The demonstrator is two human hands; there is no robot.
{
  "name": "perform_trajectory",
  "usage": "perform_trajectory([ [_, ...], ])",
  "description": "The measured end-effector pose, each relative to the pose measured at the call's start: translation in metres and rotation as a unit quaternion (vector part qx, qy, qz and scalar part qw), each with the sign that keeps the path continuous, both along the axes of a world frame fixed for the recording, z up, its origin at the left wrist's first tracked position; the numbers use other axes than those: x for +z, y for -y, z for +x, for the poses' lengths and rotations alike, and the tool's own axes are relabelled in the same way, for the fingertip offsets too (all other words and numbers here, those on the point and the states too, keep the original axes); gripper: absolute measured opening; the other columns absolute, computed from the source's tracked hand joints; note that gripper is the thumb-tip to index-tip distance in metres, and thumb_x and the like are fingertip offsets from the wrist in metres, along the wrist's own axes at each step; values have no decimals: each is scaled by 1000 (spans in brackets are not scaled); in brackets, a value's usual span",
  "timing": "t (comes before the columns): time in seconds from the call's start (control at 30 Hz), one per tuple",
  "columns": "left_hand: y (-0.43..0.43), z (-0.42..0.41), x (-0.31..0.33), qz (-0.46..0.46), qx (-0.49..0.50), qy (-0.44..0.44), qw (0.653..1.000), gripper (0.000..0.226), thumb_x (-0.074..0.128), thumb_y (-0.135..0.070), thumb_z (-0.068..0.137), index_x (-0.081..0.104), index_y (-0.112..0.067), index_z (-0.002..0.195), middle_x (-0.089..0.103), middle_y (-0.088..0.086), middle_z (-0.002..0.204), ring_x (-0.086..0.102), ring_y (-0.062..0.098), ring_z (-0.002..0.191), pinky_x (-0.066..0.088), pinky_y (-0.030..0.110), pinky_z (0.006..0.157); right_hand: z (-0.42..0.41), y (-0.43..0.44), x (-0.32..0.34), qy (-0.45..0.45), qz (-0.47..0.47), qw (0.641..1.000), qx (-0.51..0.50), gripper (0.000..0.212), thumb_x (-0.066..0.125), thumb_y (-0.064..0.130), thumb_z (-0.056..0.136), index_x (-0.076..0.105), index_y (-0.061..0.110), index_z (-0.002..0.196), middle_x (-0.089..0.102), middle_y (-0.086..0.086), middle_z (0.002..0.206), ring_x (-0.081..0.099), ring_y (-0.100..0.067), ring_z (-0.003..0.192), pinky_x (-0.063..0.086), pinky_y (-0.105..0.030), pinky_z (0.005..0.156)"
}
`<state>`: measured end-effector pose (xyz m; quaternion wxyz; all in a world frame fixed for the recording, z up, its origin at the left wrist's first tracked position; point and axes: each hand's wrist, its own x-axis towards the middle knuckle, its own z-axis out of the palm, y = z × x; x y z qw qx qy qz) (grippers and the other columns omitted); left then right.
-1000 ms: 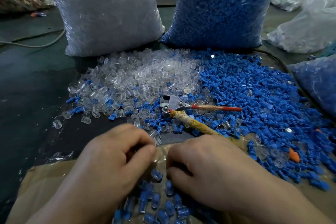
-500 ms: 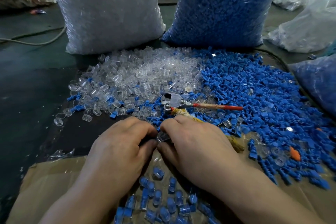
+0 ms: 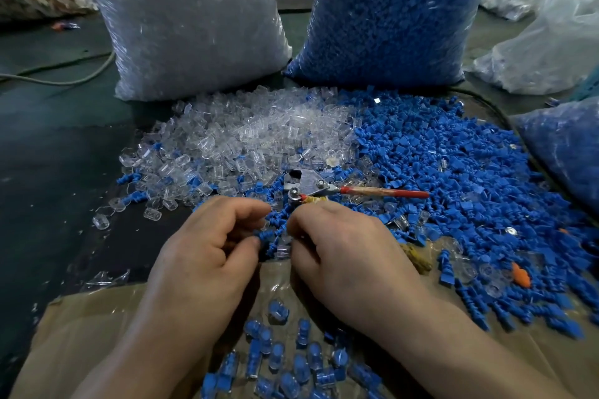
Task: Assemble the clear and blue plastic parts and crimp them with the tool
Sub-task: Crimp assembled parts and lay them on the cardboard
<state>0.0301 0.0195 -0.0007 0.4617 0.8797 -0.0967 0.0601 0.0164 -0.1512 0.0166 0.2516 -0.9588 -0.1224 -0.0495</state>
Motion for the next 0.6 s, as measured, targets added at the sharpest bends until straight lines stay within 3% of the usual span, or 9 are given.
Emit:
perform_trajectory([
  [0.13, 2, -4, -2, -100, 27, -35, 994, 50, 71, -8, 85, 67, -55, 102, 72, -27, 96, 69, -7, 89, 54, 21, 75, -1, 1, 1, 1, 145, 988, -52, 13, 59, 31, 90, 58, 35, 102, 62, 18, 92, 55, -1, 86, 46, -21, 73],
  [0.23, 3, -7, -1, -120, 26, -38, 992, 47, 72, -9, 83, 69, -53, 100, 74, -24, 94, 70, -4, 86, 55, 29, 78, -3, 2, 4, -40, 218, 974, -52, 14, 63, 31, 89, 60, 40, 100, 63, 23, 90, 58, 3, 80, 48, -17, 68],
  [0.37, 3, -7, -2, -134, 29, -36, 990, 45, 73, -10, 82, 70, -51, 100, 74, -21, 95, 71, -2, 86, 56, 34, 79, -3, 5, 5, -65, 256, 963, -48, 13, 65, 30, 88, 62, 41, 96, 64, 25, 85, 59, 3, 73, 46, -12, 64],
  [0.6, 6, -9, -2, -166, 5, -17, 986, 41, 76, -12, 79, 72, -47, 100, 76, -14, 93, 73, 3, 86, 56, 32, 78, -5, 4, 6, -113, 265, 958, -18, 14, 67, 37, 90, 62, 44, 100, 66, 19, 78, 60, 0, 66, 48, -21, 55],
])
